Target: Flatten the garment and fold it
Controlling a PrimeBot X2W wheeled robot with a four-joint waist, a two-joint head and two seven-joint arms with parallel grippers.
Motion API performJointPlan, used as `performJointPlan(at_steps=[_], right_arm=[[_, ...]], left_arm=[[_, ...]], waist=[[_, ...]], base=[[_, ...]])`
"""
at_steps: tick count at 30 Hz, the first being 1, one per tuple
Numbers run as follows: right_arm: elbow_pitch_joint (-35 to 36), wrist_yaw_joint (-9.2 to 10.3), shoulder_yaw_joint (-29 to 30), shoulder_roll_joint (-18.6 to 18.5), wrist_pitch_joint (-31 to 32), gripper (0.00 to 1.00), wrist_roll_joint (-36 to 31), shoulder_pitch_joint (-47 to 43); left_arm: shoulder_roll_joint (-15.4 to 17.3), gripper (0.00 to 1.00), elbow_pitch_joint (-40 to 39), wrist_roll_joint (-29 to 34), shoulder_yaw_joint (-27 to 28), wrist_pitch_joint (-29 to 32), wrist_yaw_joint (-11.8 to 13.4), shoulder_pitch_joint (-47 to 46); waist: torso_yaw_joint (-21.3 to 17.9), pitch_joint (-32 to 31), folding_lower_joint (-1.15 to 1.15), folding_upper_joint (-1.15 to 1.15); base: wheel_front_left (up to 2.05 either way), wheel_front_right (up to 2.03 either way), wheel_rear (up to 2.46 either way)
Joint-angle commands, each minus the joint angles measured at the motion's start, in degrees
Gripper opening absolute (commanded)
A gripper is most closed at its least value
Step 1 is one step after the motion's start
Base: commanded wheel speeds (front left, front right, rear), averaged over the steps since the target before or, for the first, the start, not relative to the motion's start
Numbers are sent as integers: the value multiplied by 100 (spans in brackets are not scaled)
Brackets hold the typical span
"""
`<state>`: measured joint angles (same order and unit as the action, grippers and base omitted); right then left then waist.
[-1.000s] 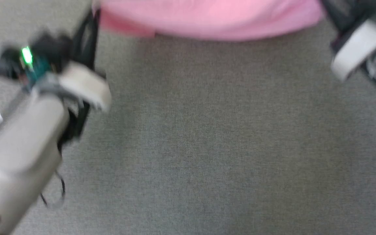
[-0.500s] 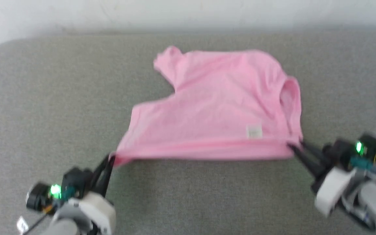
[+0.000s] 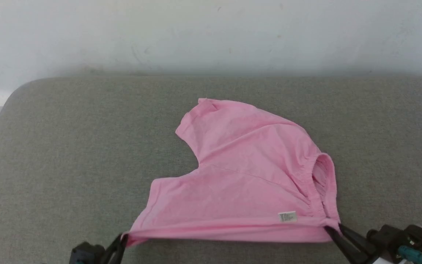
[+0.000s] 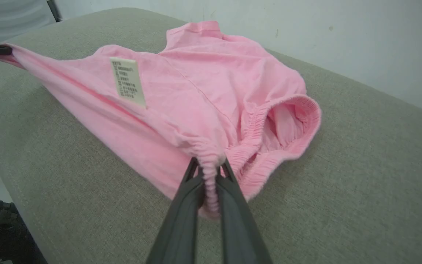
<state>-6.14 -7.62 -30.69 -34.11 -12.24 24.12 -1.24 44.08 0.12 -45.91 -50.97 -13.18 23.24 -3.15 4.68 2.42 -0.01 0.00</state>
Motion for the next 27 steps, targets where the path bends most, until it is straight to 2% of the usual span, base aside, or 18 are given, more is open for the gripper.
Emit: performJointPlan(at_steps=[1, 8, 15, 25, 27], right_arm=[[110, 13, 153, 49, 34, 0, -82, -21], [641, 13, 811, 320, 291, 0, -348, 151], [824, 13, 1164, 612, 445, 0, -483, 703], [318, 13, 1183, 901, 474, 0, -588, 1864], [241, 13, 1150, 925, 462, 0, -594, 1997]], left_arm=[[110, 0, -18, 112, 70, -36, 63, -176], [49, 0, 109, 693, 107, 106, -214, -1405], [-322, 0, 696, 998, 184, 305, -784, -2909], [-865, 0, 2188, 1363, 119, 643, -1622, -4891], [-922, 0, 2401, 1376, 111, 666, -1700, -5050]], waist=[[14, -8, 1, 0], [-141, 259, 1, 0], [-494, 982, 1, 0], [-983, 2129, 1, 0], [-1028, 2235, 1, 0]], base=[[0, 0, 0], [0, 0, 0], [0, 0, 0], [0, 0, 0], [0, 0, 0]])
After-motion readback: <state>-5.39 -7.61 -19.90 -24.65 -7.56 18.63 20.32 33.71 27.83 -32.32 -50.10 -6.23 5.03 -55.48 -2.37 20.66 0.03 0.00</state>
